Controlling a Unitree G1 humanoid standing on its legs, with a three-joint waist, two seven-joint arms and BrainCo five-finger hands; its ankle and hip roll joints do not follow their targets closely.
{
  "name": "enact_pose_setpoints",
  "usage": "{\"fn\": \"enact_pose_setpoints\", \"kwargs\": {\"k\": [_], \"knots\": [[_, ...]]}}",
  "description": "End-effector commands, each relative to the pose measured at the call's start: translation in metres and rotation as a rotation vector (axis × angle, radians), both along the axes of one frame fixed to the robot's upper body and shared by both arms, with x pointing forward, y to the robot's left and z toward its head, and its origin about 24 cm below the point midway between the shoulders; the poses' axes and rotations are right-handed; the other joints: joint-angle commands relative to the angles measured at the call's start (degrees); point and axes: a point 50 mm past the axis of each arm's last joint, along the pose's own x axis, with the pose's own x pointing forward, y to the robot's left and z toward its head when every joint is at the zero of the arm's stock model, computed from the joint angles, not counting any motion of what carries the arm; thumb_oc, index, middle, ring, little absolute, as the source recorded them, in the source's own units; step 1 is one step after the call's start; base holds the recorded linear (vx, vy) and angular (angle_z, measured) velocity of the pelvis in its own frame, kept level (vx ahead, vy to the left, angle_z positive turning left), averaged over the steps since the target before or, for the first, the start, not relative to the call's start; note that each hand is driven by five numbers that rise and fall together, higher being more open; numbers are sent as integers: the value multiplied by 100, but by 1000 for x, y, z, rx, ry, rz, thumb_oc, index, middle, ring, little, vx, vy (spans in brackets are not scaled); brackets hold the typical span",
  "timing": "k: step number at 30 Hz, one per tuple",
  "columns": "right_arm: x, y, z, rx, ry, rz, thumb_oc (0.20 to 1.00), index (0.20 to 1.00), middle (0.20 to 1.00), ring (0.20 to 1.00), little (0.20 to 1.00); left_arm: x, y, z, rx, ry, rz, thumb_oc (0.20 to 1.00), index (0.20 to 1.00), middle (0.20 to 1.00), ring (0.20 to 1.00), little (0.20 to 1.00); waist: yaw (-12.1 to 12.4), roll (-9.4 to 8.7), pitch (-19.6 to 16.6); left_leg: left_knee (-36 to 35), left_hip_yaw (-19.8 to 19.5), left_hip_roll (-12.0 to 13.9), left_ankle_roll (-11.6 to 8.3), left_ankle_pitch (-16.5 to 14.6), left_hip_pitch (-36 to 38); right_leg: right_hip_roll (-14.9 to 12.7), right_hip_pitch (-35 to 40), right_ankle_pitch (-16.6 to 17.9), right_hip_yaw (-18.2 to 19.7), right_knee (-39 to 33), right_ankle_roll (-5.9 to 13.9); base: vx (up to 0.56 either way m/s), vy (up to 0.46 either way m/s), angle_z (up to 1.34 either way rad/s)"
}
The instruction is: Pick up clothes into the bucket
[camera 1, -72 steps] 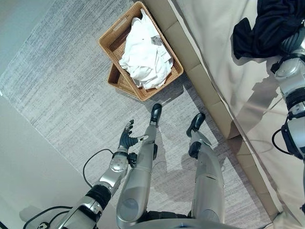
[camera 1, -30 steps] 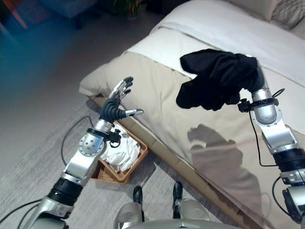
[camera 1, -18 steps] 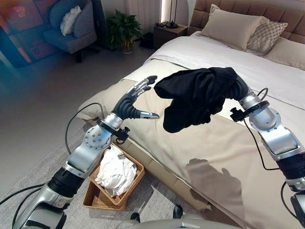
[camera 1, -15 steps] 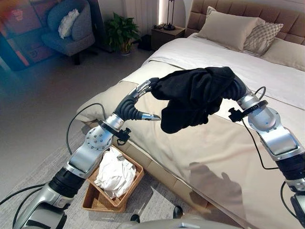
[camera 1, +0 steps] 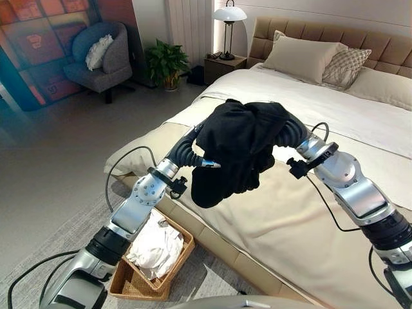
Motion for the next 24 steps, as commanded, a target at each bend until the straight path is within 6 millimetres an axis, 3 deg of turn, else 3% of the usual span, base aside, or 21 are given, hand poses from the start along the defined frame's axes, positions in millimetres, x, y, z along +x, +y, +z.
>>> {"fn": "enact_pose_setpoints", "kwargs": {"k": [1, 12, 18, 19, 22, 23, 24], "knots": [[-16, 29, 52, 130, -200, 203, 200, 200, 200, 200, 200, 12, -16, 9, 27, -48, -27, 1000, 1000, 1000, 1000, 1000, 61, -303, -245, 560, -256, -113, 37, -458, -225, -308, 123, -415, -120, 480, 342, 0, 0, 0], [-25, 45, 53, 198, -174, 310, 200, 200, 200, 200, 200, 15, -49, 12, 17, -30, -125, 1000, 1000, 1000, 1000, 1000, 17, -295, -160, 616, -307, -142, 55, -457, -252, -327, 138, -426, -146, 512, 330, 0, 0, 0], [-25, 48, 54, 217, -169, 322, 200, 200, 200, 200, 200, 9, -70, 10, -96, 125, -300, 1000, 1000, 1000, 1000, 1000, -34, -256, -144, 638, -310, -143, 61, -449, -274, -341, 122, -407, -151, 517, 336, 0, 0, 0], [-21, 45, 58, 185, -181, 302, 200, 200, 200, 200, 200, 4, -52, -21, -60, 256, -306, 1000, 1000, 1000, 1000, 1000, -5, -239, -141, 637, -301, -144, 59, -447, -284, -341, 105, -398, -142, 510, 335, 0, 0, 0], [-22, 47, 56, 189, -174, 316, 200, 200, 200, 200, 200, -7, -54, -32, -91, 349, -385, 1000, 1000, 1000, 1000, 1000, -6, -225, -141, 641, -285, -143, 47, -447, -299, -339, 82, -390, -136, 512, 340, 0, 0, 0], [-23, 48, 55, 189, -172, 321, 200, 200, 200, 200, 200, -11, -54, -35, -104, 381, -409, 470, 470, 470, 470, 470, -8, -220, -137, 642, -286, -145, 44, -444, -312, -341, 71, -387, -130, 509, 339, 0, 0, 0], [-24, 49, 54, 181, -173, 328, 200, 200, 200, 200, 200, -13, -57, -38, -110, 426, -445, 200, 200, 200, 200, 200, -29, -213, -124, 642, -297, -151, 38, -436, -329, -342, 57, -390, -127, 510, 338, 0, 0, 0]]}}
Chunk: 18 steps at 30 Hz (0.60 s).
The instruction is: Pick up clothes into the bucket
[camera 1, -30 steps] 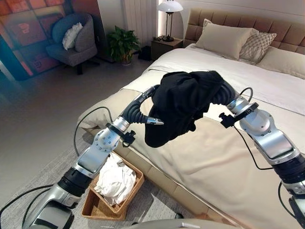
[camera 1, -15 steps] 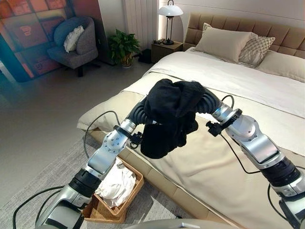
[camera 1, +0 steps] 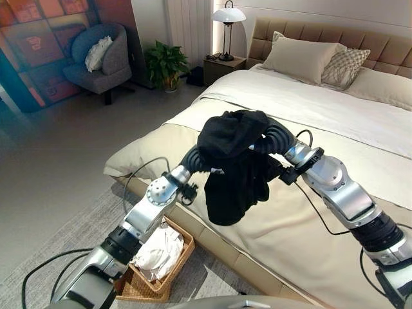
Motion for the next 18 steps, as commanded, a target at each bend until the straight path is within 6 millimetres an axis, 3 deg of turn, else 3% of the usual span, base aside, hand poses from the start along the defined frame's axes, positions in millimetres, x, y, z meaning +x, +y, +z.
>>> {"fn": "enact_pose_setpoints", "kwargs": {"k": [1, 2, 3, 4, 5, 6, 7, 8, 9, 11, 13, 14, 15, 16, 18], "knots": [[-22, 33, 66, 191, -260, 221, 200, 200, 200, 200, 200, -3, -32, 14, -81, 27, -204, 200, 200, 200, 200, 200, -17, -241, -109, 646, -291, -153, 58, -445, -316, -342, 74, -384, -113, 512, 342, 0, 0, 0], [-20, 40, 58, 199, -241, 207, 407, 407, 407, 407, 407, -4, -69, -3, -83, 65, -205, 200, 200, 200, 200, 200, -79, -269, -85, 672, -295, -156, 66, -450, -335, -340, 51, -392, -91, 538, 332, 0, 0, 0], [-20, 40, 58, 199, -241, 207, 467, 467, 467, 467, 467, -4, -69, -3, -83, 65, -204, 200, 200, 200, 200, 200, -79, -268, -88, 674, -294, -156, 66, -452, -336, -340, 50, -392, -90, 539, 332, 0, 0, 0], [-21, 39, 62, 197, -250, 219, 580, 580, 580, 580, 580, 10, -71, 50, -215, 24, -259, 200, 200, 200, 200, 200, -96, -243, -90, 680, -314, -172, 71, -448, -354, -337, 43, -386, -75, 538, 332, 0, 0, 0], [-26, 37, 63, 214, -264, 220, 608, 608, 608, 608, 608, 8, -74, 48, -212, 10, -252, 200, 200, 200, 200, 200, -130, -236, -101, 682, -313, -179, 72, -443, -365, -344, 27, -385, -92, 553, 343, 2, 10, -4], [-22, 31, 62, 165, -270, 186, 755, 755, 755, 755, 755, 4, -51, 20, -173, 85, -201, 200, 200, 200, 200, 200, -69, -244, -85, 684, -320, -183, 79, -445, -380, -352, 33, -390, -97, 544, 340, 5, 8, -3], [-22, 32, 62, 166, -270, 186, 809, 809, 809, 809, 809, 4, -50, 20, -173, 86, -200, 200, 200, 200, 200, 200, -73, -246, -89, 684, -320, -183, 79, -446, -379, -352, 33, -391, -97, 543, 340, 2, 12, -7], [-18, 29, 55, 179, -246, 142, 1000, 1000, 1000, 1000, 1000, 9, -48, 12, -227, 176, -149, 200, 200, 200, 200, 200, -82, -231, -90, 673, -310, -177, 70, -433, -381, -359, 23, -379, -102, 536, 345, 31, 3, -4], [-18, 29, 55, 179, -244, 142, 1000, 1000, 1000, 1000, 1000, 9, -48, 11, -228, 177, -148, 200, 200, 200, 200, 200, -80, -222, -89, 665, -310, -163, 63, -481, -339, -345, 61, -418, -101, 531, 348, 5, 12, -4], [-16, 22, 55, 167, -253, 122, 1000, 1000, 1000, 1000, 1000, 3, -29, -13, -239, 262, -85, 200, 200, 200, 200, 200, -49, -237, -81, 664, -317, -167, 63, -487, -342, -352, 63, -419, -98, 526, 342, 14, 0, 2], [-13, 16, 52, 179, -251, 79, 1000, 1000, 1000, 1000, 1000, 0, -23, -22, -266, 297, -34, 200, 200, 200, 200, 200, -26, -245, -68, 662, -330, -170, 64, -490, -332, -357, 77, -421, -104, 526, 342, 15, 1, -1], [-12, 19, 50, 213, -248, 75, 1000, 1000, 1000, 1000, 1000, 22, -27, 9, -313, 172, 12, 200, 200, 200, 200, 200, -92, -270, -89, 649, -318, -164, 56, -494, -317, -356, 72, -429, -94, 533, 350, 0, 0, 0], [-12, 19, 50, 213, -247, 75, 1000, 1000, 1000, 1000, 1000, 22, -27, 9, -313, 173, 12, 200, 200, 200, 200, 200, -94, -269, -90, 648, -318, -164, 56, -495, -314, -355, 74, -430, -94, 533, 350, 0, 0, 0], [-14, 5, 44, 230, -234, 23, 1000, 1000, 1000, 1000, 1000, 12, -5, 0, -387, 194, 103, 200, 200, 200, 200, 200, -43, -273, -86, 636, -328, -168, 72, -502, -315, -358, 81, -432, -106, 523, 343, 0, 0, 0], [-12, 1, 40, 232, -225, -10, 1000, 1000, 1000, 1000, 1000, 8, -2, -9, -395, 222, 135, 200, 200, 200, 200, 200, -12, -289, -108, 630, -337, -170, 73, -506, -314, -360, 93, -440, -126, 515, 336, 0, 0, 0]]}}
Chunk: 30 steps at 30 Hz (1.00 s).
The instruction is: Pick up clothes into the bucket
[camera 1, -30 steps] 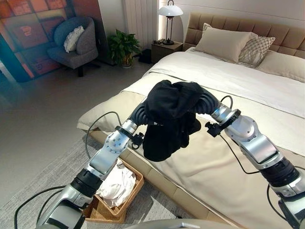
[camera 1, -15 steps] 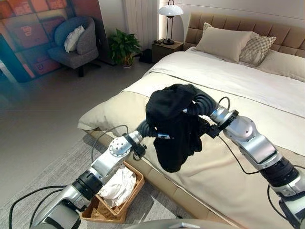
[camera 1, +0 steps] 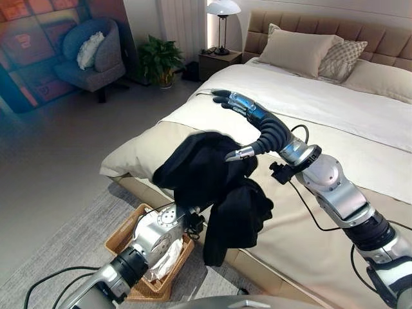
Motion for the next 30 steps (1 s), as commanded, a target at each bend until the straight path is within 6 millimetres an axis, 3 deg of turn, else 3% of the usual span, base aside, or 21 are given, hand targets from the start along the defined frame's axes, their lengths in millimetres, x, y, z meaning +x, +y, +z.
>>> {"fn": "enact_pose_setpoints", "kwargs": {"k": [1, 8, 17, 23, 30], "knots": [[1, -11, 21, 68, -123, -63, 1000, 1000, 1000, 1000, 1000, 20, 3, 37, -102, -174, 76, 200, 200, 200, 200, 200, 126, -327, -129, 623, -384, -174, 81, -483, -268, -361, 153, -405, -145, 513, 342, 0, 0, 0], [4, -19, 15, 90, -108, -119, 1000, 1000, 1000, 1000, 1000, 20, 17, 13, -64, -112, 194, 200, 200, 200, 200, 200, 144, -334, -131, 553, -397, -167, 92, -459, -249, -355, 161, -422, -164, 504, 335, 2, -2, 1], [5, -22, 10, 113, -106, -154, 1000, 1000, 1000, 1000, 1000, 16, 11, 2, -28, -101, 200, 200, 200, 200, 200, 200, 134, -328, -101, 532, -415, -190, 112, -456, -261, -370, 126, -437, -176, 536, 332, 1, 0, 1], [5, -22, 7, 115, -103, -160, 1000, 1000, 1000, 1000, 1000, 16, 6, 1, -15, -108, 188, 200, 200, 200, 200, 200, 124, -325, -91, 540, -419, -203, 122, -464, -259, -368, 139, -451, -169, 547, 332, 0, 0, 0], [3, -20, 13, 127, -128, -146, 1000, 1000, 1000, 1000, 1000, 21, -12, 26, 94, -284, 57, 200, 200, 200, 200, 200, 66, -309, -83, 603, -415, -220, 135, -459, -313, -388, 75, -416, -138, 567, 339, 0, 0, 0]]}}
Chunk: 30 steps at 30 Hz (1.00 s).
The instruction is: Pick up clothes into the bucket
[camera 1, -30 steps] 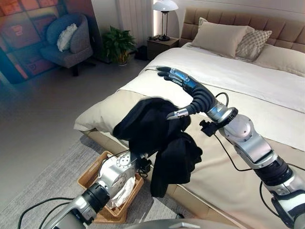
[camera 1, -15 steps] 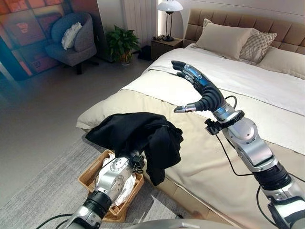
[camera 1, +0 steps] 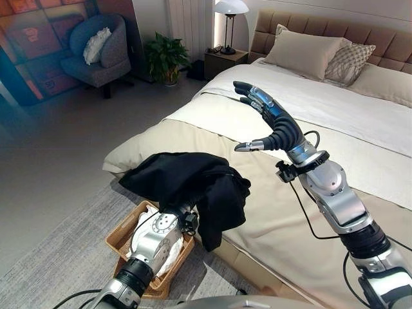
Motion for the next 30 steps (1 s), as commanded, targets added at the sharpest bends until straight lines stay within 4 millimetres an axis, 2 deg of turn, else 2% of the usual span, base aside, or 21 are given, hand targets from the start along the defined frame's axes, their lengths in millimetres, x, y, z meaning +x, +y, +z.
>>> {"fn": "enact_pose_setpoints", "kwargs": {"k": [1, 2, 3, 5, 6, 7, 8, 9, 11, 13, 18, 22, 23, 24, 26, 27, 28, 29, 30], "knots": [[-3, -5, 23, 74, -140, -20, 1000, 1000, 1000, 1000, 1000, 24, -16, 52, -14, -288, -92, 200, 200, 200, 200, 200, -13, -233, -137, 626, -348, -214, 119, -453, -345, -381, 23, -387, -92, 573, 315, 0, 0, 0], [-3, -5, 23, 74, -140, -20, 1000, 1000, 1000, 1000, 1000, 24, -16, 52, -14, -288, -92, 200, 200, 200, 200, 200, -11, -234, -135, 626, -347, -214, 119, -454, -343, -380, 24, -386, -91, 573, 315, 0, 0, 0], [-3, -5, 25, 75, -158, -35, 1000, 1000, 1000, 1000, 1000, 27, -30, 70, -43, -345, -135, 200, 200, 200, 200, 200, -26, -223, -132, 651, -351, -222, 124, -461, -349, -381, 26, -390, -91, 583, 317, 0, 0, 0], [-5, -7, 28, 100, -193, -74, 1000, 1000, 1000, 1000, 1000, 28, -36, 82, -83, -377, -141, 200, 200, 200, 200, 200, -42, -206, -126, 671, -354, -223, 134, -481, -348, -385, 35, -397, -85, 582, 320, 0, 0, 0], [-5, -20, 27, 132, -209, -145, 1000, 1000, 1000, 1000, 1000, 37, -22, 133, -198, -514, -111, 200, 200, 200, 200, 200, -44, -161, -109, 695, -356, -227, 136, -502, -328, -383, 60, -398, -82, 583, 328, 0, 0, 0], [-12, -22, 25, 159, -236, -179, 1000, 1000, 1000, 1000, 1000, 34, -12, 134, -190, -541, -65, 200, 200, 200, 200, 200, -54, -151, -103, 697, -363, -237, 142, -489, -345, -388, 45, -390, -90, 582, 332, 0, 0, 0], [-11, -27, 23, 149, -261, -258, 1000, 1000, 1000, 1000, 1000, 31, 0, 126, -173, -531, -11, 200, 200, 200, 200, 200, -43, -151, -105, 700, -375, -240, 144, -498, -352, -392, 46, -395, -80, 574, 335, 0, 0, 0], [-12, -27, 22, 149, -260, -258, 1000, 1000, 1000, 1000, 1000, 30, 0, 126, -172, -530, -10, 200, 200, 200, 200, 200, -46, -154, -111, 700, -374, -240, 144, -500, -349, -392, 50, -396, -79, 573, 335, 0, 0, 0], [-10, -29, 18, 153, -283, -319, 1000, 1000, 1000, 1000, 1000, 27, 13, 120, -178, -531, 75, 200, 200, 200, 200, 200, -12, -162, -118, 696, -378, -235, 141, -507, -341, -385, 48, -407, -71, 563, 325, 0, 0, 0], [-6, -42, 5, 201, -232, -412, 1000, 1000, 1000, 1000, 1000, 22, 30, 115, -212, -526, 195, 200, 200, 200, 200, 200, 32, -189, -126, 693, -385, -223, 135, -515, -329, -380, 71, -430, -74, 549, 312, 0, 0, 0], [-7, -61, -14, 230, -155, -521, 1000, 1000, 1000, 1000, 1000, 15, 46, 117, -312, -513, 310, 200, 200, 200, 200, 200, 58, -211, -142, 676, -405, -208, 134, -587, -262, -356, 151, -486, -66, 527, 303, 10, -3, 0], [-10, -86, -61, 252, 56, -649, 1000, 1000, 1000, 1000, 1000, 7, 66, 135, -447, -569, 384, 200, 200, 200, 200, 200, 59, -212, -113, 683, -416, -222, 138, -551, -287, -369, 135, -446, -79, 521, 294, 9, -1, 0], [-11, -86, -61, 252, 58, -649, 1000, 1000, 1000, 1000, 1000, 7, 66, 134, -447, -568, 385, 200, 200, 200, 200, 200, 60, -205, -121, 674, -418, -209, 132, -602, -252, -355, 166, -488, -79, 515, 297, 38, -3, 0], [-12, -89, -73, 255, 115, -661, 1000, 1000, 1000, 1000, 1000, 4, 69, 137, -501, -568, 388, 200, 200, 200, 200, 200, 55, -206, -112, 672, -422, -206, 129, -608, -242, -353, 169, -491, -81, 520, 294, 38, -3, 0], [-22, -101, -117, 254, 314, -724, 1000, 1000, 1000, 1000, 1000, -1, 79, 150, -565, -630, 412, 200, 200, 200, 200, 200, 44, -210, -79, 680, -423, -210, 121, -619, -245, -347, 158, -496, -79, 531, 291, 0, 0, 0], [-26, -103, -132, 251, 379, -743, 1000, 1000, 1000, 1000, 1000, -2, 82, 154, -586, -647, 425, 200, 200, 200, 200, 200, 40, -207, -72, 686, -428, -214, 119, -623, -253, -348, 156, -497, -81, 534, 290, 0, 0, 0], [-26, -103, -132, 251, 379, -743, 1000, 1000, 1000, 1000, 1000, -2, 82, 154, -586, -647, 426, 200, 200, 200, 200, 200, 36, -208, -74, 687, -428, -214, 119, -625, -254, -348, 157, -498, -82, 535, 290, 0, 0, 0], [-37, -108, -163, 233, 520, -782, 1000, 1000, 1000, 1000, 1000, -5, 88, 160, -656, -673, 448, 200, 200, 200, 200, 200, 25, -207, -52, 698, -436, -215, 109, -628, -267, -350, 155, -499, -84, 539, 288, 0, 0, 0], [-42, -109, -174, 217, 568, -798, 1000, 1000, 1000, 1000, 1000, -5, 90, 161, -689, -674, 457, 200, 200, 200, 200, 200, 20, -203, -46, 704, -441, -218, 107, -631, -268, -349, 158, -503, -88, 542, 287, 0, 0, 0]]}}
